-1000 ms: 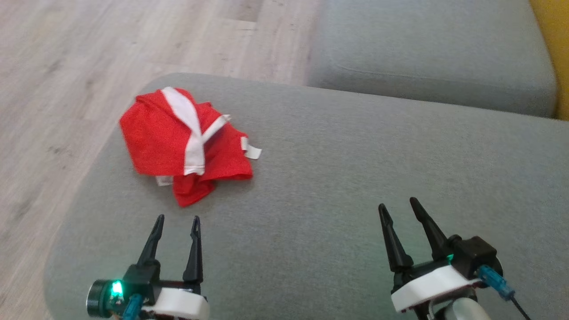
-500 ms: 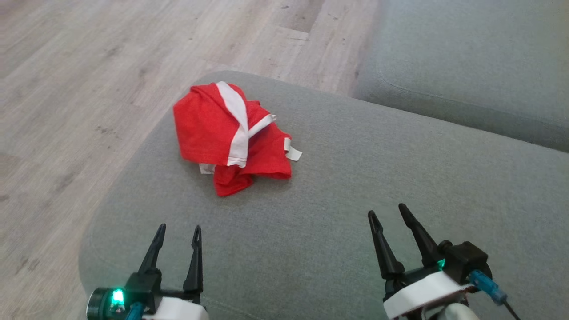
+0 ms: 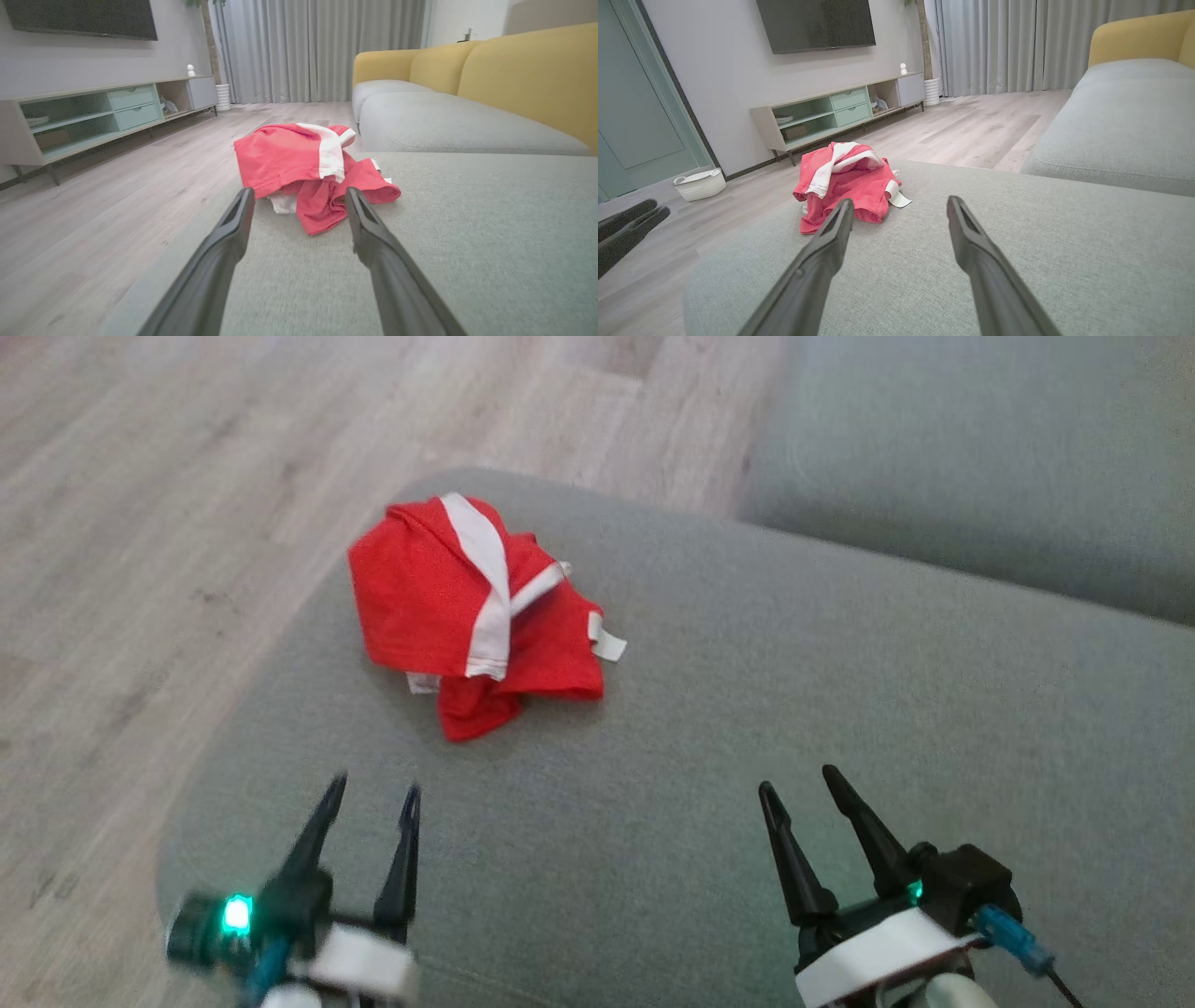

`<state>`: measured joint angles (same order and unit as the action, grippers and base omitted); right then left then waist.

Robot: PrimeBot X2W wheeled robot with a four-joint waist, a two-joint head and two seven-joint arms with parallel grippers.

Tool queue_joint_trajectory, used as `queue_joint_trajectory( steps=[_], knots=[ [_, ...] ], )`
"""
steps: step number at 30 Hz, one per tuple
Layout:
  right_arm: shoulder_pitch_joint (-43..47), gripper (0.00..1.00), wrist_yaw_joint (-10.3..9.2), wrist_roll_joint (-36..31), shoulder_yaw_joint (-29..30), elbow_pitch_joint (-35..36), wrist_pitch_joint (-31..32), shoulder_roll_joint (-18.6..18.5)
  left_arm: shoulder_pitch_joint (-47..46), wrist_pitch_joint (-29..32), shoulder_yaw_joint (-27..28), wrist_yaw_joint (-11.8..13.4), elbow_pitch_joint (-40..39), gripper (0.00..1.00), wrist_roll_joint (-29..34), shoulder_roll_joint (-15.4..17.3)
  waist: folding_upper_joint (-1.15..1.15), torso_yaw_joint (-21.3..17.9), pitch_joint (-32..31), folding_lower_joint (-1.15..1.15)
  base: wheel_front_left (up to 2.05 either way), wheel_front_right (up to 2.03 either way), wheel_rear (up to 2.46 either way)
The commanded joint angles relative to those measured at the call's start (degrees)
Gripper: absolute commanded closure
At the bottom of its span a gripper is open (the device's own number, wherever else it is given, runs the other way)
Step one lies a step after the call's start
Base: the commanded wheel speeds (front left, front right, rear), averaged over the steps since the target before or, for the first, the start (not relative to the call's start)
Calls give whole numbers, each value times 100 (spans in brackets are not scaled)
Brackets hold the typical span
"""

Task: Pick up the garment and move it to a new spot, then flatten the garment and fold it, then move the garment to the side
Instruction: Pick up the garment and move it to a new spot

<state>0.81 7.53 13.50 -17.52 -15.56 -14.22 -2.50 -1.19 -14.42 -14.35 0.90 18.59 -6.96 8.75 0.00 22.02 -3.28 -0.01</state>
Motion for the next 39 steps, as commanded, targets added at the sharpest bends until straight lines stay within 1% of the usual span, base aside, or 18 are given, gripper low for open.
queue_joint_trajectory(
  steps=[1,4,6,10,12,13,15,17,21,24,25,26,28,31,32,36,39],
  knots=[
    [-226,0,-4,-60,-78,209,-78,-38,-783,35,118,-125,-150,0,63,106,0,-226,321,1,0,0,0],
    [-392,0,-4,-158,-75,219,-78,-38,-1539,361,-19,-386,-16,0,192,301,0,-477,714,1,0,0,0],
    [-524,0,-4,-238,-81,215,-78,-38,-2106,643,-50,-547,126,0,130,362,0,-632,959,1,0,0,0],
    [-772,0,-4,-368,-98,241,-78,-38,-3160,1396,-151,-752,675,0,-27,610,0,-935,1378,1,0,0,0],
    [-885,0,-4,-438,-165,276,-78,-38,-3568,1760,-125,-801,1010,0,-321,673,0,-1087,1559,1,0,0,0],
    [-885,0,-4,-438,-165,276,-78,-38,-3568,1760,-125,-801,1010,0,-321,673,0,-1087,1559,1,0,0,0],
    [-985,0,-4,-468,-211,307,-78,-38,-3892,2078,-165,-824,1357,0,-543,811,0,-1222,1704,1,0,0,0],
    [-1056,0,-4,-470,-225,335,-78,-38,-4122,2251,-193,-832,1670,0,-736,932,0,-1327,1798,1,0,0,0],
    [-1126,0,-4,-420,-232,367,-78,-38,-4360,2317,-254,-836,2167,0,-1067,1114,0,-1455,1896,1,0,0,0],
    [-1146,0,-4,-373,-262,378,-78,-38,-4428,2291,-322,-837,2485,0,-1278,1192,0,-1499,1905,1,0,0,0],
    [-1152,0,-4,-388,-247,370,-78,-38,-4448,2268,-350,-837,2567,48,-1344,1208,0,-1503,1906,1,0,0,0],
    [-1159,0,-4,-401,-236,362,-78,-38,-4474,2222,-349,-837,2641,100,-1417,1217,0,-1503,1910,1,0,0,0],
    [-1175,0,-4,-421,-222,345,-78,-38,-4518,2116,-405,-837,2758,100,-1519,1227,0,-1496,1901,1,0,0,0],
    [-1178,0,-4,-444,-210,311,-78,-38,-4571,1746,-437,-837,2830,100,-1616,1239,0,-1478,1831,1,0,0,0],
    [-1170,0,-4,-447,-208,291,-78,-38,-4641,1367,-436,-837,2817,100,-1577,1270,0,-1466,1763,1,0,0,0],
    [-1120,0,-4,-431,-239,247,-78,-38,-4745,397,-450,-737,2600,100,-1391,1288,0,-1479,1541,1,0,0,0],
    [-1062,0,-4,-397,-222,238,-78,-38,-4761,52,-364,-621,2257,100,-1358,1234,0,-1489,1338,1,0,0,0]
  ],
)
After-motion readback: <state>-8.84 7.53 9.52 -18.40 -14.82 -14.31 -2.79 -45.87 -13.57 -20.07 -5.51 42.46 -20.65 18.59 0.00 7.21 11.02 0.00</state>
